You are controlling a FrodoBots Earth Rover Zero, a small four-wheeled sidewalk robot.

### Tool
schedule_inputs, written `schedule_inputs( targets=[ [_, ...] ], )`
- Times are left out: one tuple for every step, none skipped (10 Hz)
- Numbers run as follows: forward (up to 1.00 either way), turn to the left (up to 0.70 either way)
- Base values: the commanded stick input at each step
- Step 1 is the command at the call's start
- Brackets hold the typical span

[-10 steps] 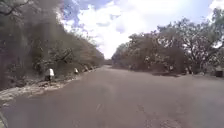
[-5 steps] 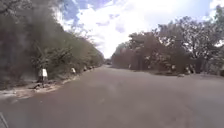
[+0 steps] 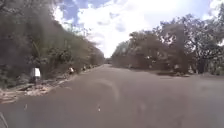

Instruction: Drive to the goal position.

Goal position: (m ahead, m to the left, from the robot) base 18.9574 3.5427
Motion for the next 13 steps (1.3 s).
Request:
schedule_inputs(
  targets=[
    [0.70,0.00],
    [0.70,0.00],
    [0.70,0.00],
    [0.70,0.00],
    [0.70,0.00],
    [0.70,0.00],
    [0.70,0.00],
    [0.70,0.00],
    [0.70,0.00],
    [0.70,0.00],
    [0.70,0.00],
    [0.70,0.00],
    [0.70,0.00]
  ],
)
